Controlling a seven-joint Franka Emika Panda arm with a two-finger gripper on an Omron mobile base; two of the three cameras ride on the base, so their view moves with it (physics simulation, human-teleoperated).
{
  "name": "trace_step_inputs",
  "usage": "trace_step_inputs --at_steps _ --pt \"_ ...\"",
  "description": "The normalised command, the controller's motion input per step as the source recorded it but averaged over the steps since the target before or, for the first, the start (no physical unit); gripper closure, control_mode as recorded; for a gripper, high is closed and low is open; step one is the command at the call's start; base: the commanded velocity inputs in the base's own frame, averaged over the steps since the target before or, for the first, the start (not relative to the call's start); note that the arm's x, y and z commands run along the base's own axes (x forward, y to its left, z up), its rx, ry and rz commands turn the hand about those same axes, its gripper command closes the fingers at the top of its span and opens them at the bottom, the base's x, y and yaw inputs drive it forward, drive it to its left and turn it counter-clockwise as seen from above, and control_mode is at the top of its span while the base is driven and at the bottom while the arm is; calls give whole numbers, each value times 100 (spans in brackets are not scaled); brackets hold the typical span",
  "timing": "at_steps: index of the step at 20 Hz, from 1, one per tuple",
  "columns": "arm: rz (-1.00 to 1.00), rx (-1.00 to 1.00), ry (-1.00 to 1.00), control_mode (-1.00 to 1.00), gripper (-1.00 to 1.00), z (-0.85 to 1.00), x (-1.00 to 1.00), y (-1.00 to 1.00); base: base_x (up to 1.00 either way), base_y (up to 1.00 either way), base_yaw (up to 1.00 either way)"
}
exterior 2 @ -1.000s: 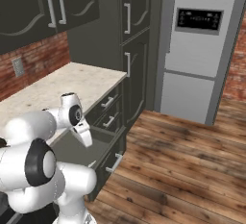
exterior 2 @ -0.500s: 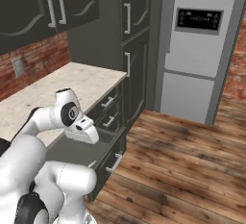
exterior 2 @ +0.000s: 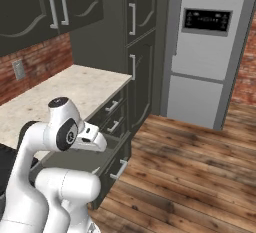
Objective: Organize the utensils by type. Pick up the wooden spoons from the counter and place them in the open cabinet. Then pick up the metallic utensils from the counter and place them in the open drawer.
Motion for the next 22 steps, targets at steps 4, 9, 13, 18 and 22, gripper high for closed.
trace_step_inputs --at_steps 4,9,13,18,22 --pt "19 29 -14 -100 -100 19 -26 -15 0 0 0" --pt "13 21 0 -100 -100 36 -12 -19 0 0 0" --pt "9 5 0 -100 -100 23 -15 -7 0 0 0" --pt "0 0 0 -100 -100 1 -1 0 0 0 0" --pt "0 0 0 100 -100 0 -5 0 -14 -4 0"
